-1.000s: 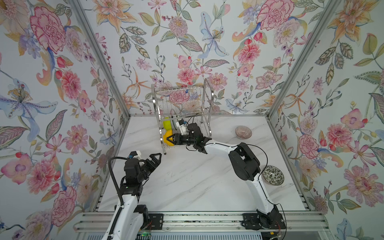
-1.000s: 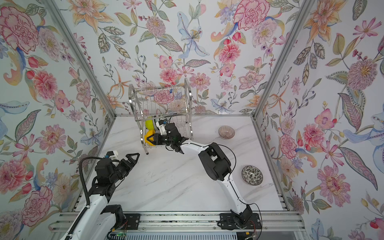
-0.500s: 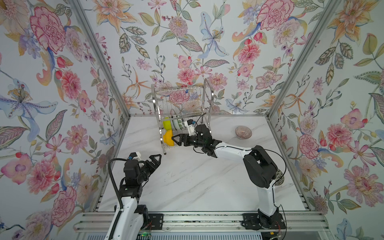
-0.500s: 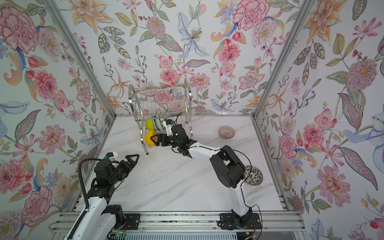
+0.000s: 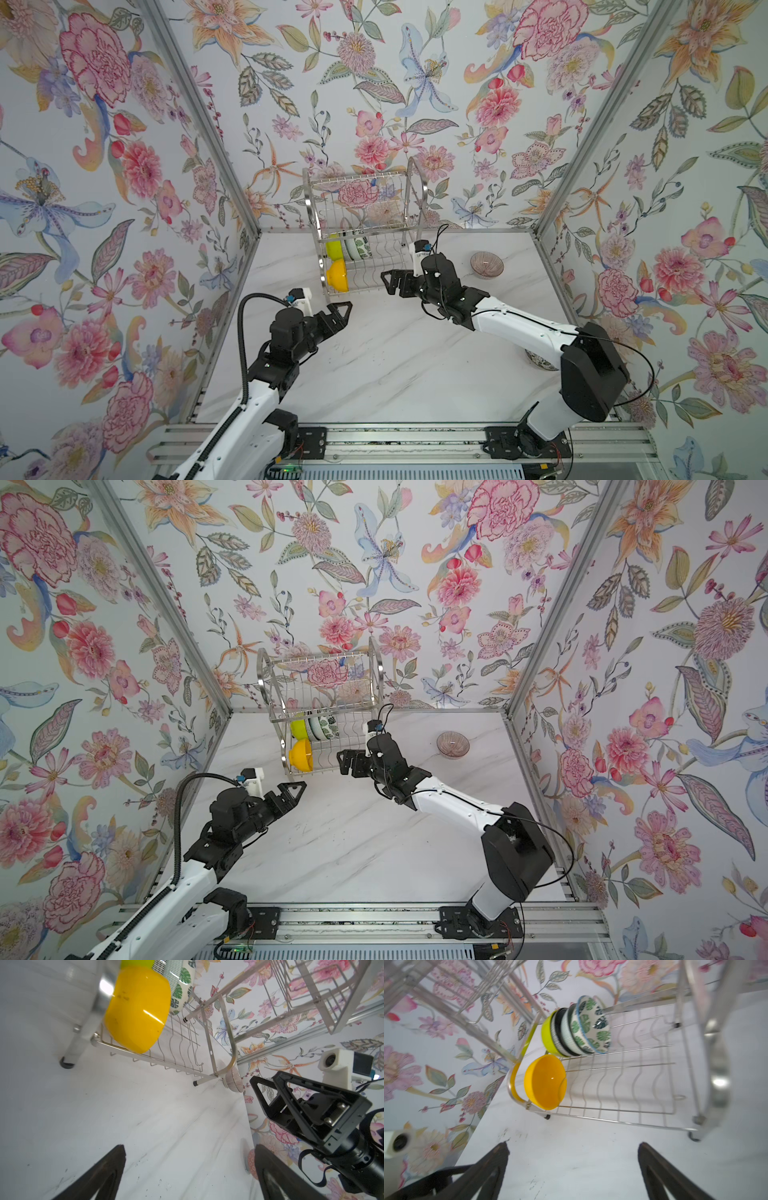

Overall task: Load the bowls into the dish rack
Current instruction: 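Open the right gripper and withdraw it from the rack, then reach the right gripper to the dark leaf-patterned bowl's rim while the left moves forward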

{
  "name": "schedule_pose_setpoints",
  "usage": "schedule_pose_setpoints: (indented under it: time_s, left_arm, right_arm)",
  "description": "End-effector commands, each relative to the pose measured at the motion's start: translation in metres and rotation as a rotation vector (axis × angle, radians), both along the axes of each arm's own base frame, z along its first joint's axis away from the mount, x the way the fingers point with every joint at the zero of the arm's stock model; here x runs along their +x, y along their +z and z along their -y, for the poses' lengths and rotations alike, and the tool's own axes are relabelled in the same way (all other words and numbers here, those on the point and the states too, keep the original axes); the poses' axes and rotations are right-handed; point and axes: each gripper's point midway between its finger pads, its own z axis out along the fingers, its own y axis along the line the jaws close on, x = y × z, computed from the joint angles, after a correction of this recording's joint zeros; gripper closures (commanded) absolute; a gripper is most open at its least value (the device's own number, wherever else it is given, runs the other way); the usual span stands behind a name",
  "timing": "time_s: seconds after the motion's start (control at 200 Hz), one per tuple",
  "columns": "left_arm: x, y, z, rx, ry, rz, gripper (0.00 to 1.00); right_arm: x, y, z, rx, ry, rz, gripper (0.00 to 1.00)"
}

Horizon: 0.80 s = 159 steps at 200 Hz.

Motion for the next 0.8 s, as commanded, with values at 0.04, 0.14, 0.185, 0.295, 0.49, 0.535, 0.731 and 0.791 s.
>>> schedule_pose_setpoints:
  time_s: [0.04,0.14,0.185,0.295,0.49,0.535,0.731,0.791]
  left_arm:
    - [0.007,0.035,0.049,-0.022,-0.06,0.15,0.01]
    - [0.003,0.039,0.092,-0.001,-0.148,0.181,0.01]
    - [0.003,0.038,0.11,0.011,-0.181,0.182,0.01]
    - [0.002,0.036,0.153,0.014,-0.259,0.178,0.01]
    - [0.006,0.032,0.211,-0.022,-0.348,0.168,0.01]
    - [0.007,0.031,0.22,-0.033,-0.361,0.164,0.01]
    - [0.009,0.02,0.242,-0.031,-0.404,0.136,0.01]
    - [0.01,0.018,0.242,-0.023,-0.402,0.133,0.01]
  right_arm:
    - [-0.008,-0.024,0.142,-0.202,-0.432,-0.13,0.02]
    - [-0.025,-0.031,0.212,-0.194,-0.603,-0.201,0.01]
    - [-0.036,-0.035,0.239,-0.2,-0.661,-0.223,0.01]
    - [-0.063,-0.051,0.3,-0.198,-0.8,-0.308,0.01]
    - [-0.088,-0.088,0.35,-0.139,-0.886,-0.443,0.01]
    - [-0.09,-0.098,0.355,-0.116,-0.892,-0.469,0.02]
    - [-0.092,-0.141,0.362,-0.065,-0.905,-0.54,0.21]
    - [-0.09,-0.149,0.363,-0.067,-0.903,-0.555,0.26]
